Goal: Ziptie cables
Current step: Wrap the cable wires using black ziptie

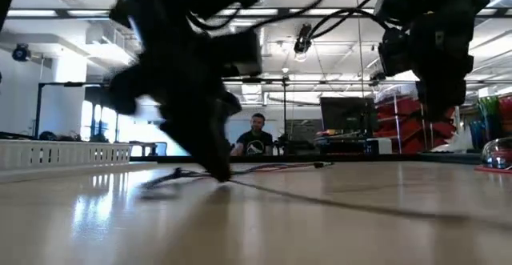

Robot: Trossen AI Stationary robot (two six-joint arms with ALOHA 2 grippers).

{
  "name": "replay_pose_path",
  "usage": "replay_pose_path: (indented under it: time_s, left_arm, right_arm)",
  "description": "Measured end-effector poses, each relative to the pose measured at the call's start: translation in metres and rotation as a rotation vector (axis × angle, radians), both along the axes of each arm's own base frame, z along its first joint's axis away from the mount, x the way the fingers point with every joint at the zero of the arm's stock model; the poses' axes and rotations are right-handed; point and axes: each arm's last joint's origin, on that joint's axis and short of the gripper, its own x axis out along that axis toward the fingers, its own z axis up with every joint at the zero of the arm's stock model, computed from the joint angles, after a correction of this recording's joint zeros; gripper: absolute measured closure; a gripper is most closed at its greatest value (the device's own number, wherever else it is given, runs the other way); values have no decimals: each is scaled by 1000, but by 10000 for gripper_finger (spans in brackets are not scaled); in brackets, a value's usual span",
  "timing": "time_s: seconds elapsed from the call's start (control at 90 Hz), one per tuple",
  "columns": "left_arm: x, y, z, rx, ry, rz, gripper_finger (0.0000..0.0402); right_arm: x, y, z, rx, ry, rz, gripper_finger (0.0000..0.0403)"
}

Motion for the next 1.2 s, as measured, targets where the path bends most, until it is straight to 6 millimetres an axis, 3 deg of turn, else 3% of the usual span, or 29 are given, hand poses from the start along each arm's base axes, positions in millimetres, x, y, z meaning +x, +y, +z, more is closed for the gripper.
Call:
replay_pose_path:
  time_s: [0.267,0.422,0.533,0.689,0.844,1.0,1.2]
  left_arm:
    - [-20,-5,43,1,-88,-50,380]
    - [-33,1,73,2,-254,-11,380]
    - [-43,10,84,36,-433,40,380]
    - [-56,24,79,126,-695,164,380]
    - [-63,33,68,213,-942,270,380]
    - [-72,37,47,203,-949,322,380]
    - [-78,39,40,189,-935,345,380]
  right_arm:
    - [0,15,-4,83,36,81,403]
    - [-16,18,2,133,120,62,403]
    - [-24,21,4,258,162,55,403]
    - [-40,24,-2,436,324,3,403]
    - [-39,28,-6,622,397,-93,403]
    - [-32,29,-6,711,413,-155,403]
    - [-29,20,-12,751,448,-295,403]
